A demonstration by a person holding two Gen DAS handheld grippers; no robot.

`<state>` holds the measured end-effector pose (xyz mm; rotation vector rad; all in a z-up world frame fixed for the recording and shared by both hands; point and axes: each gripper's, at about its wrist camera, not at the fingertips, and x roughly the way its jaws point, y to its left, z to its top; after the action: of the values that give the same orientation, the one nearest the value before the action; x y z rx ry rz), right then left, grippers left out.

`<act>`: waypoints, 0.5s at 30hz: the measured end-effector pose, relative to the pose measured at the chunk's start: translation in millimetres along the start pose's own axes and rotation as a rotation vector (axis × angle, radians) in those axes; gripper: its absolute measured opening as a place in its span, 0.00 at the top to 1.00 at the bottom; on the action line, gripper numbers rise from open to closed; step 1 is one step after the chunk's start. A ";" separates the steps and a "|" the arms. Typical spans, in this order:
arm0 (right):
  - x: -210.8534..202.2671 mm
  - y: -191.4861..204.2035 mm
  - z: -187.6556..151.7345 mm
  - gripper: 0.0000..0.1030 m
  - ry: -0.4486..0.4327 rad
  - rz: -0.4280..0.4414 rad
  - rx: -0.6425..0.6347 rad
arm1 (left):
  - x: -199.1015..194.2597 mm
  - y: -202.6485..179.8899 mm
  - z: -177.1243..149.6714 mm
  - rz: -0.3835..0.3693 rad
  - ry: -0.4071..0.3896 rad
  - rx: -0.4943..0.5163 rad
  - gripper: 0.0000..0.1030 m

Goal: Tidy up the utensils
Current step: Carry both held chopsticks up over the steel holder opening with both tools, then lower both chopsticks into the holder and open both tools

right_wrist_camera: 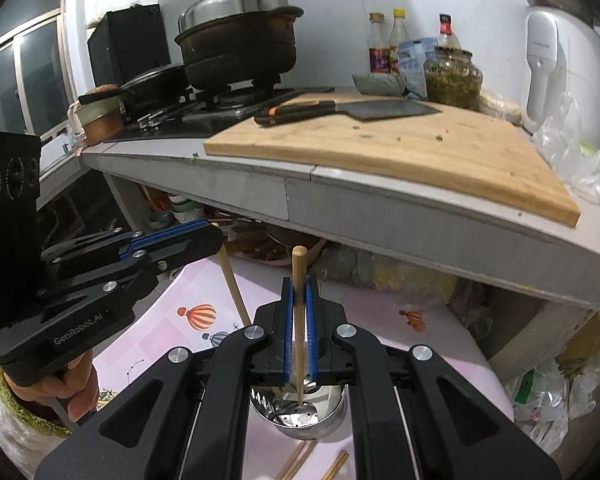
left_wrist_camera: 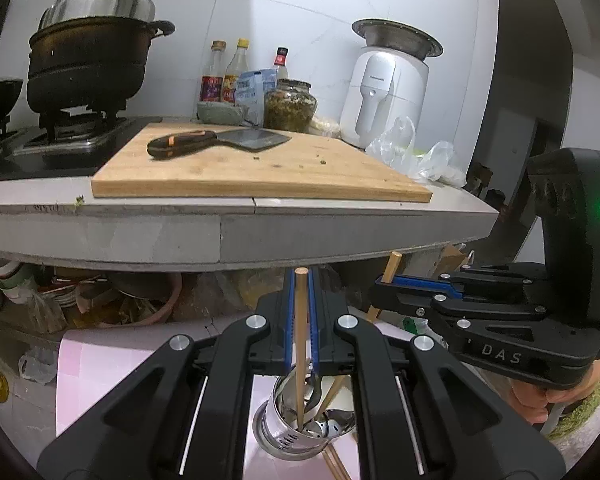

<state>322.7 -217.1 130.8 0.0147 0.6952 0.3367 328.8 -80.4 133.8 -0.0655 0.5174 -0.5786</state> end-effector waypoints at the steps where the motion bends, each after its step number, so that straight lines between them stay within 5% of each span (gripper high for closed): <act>1: 2.4 -0.8 -1.1 0.94 0.005 0.001 0.003 | 1.7 -0.1 -1.2 0.000 0.006 0.001 0.95; 15: 30.8 -2.3 -28.7 0.94 0.077 0.003 0.014 | 20.8 2.2 -27.1 -0.021 0.060 -0.001 0.95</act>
<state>327.4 -212.6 89.1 0.0164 0.7739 0.3360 331.6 -87.6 100.4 -0.0542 0.5759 -0.6019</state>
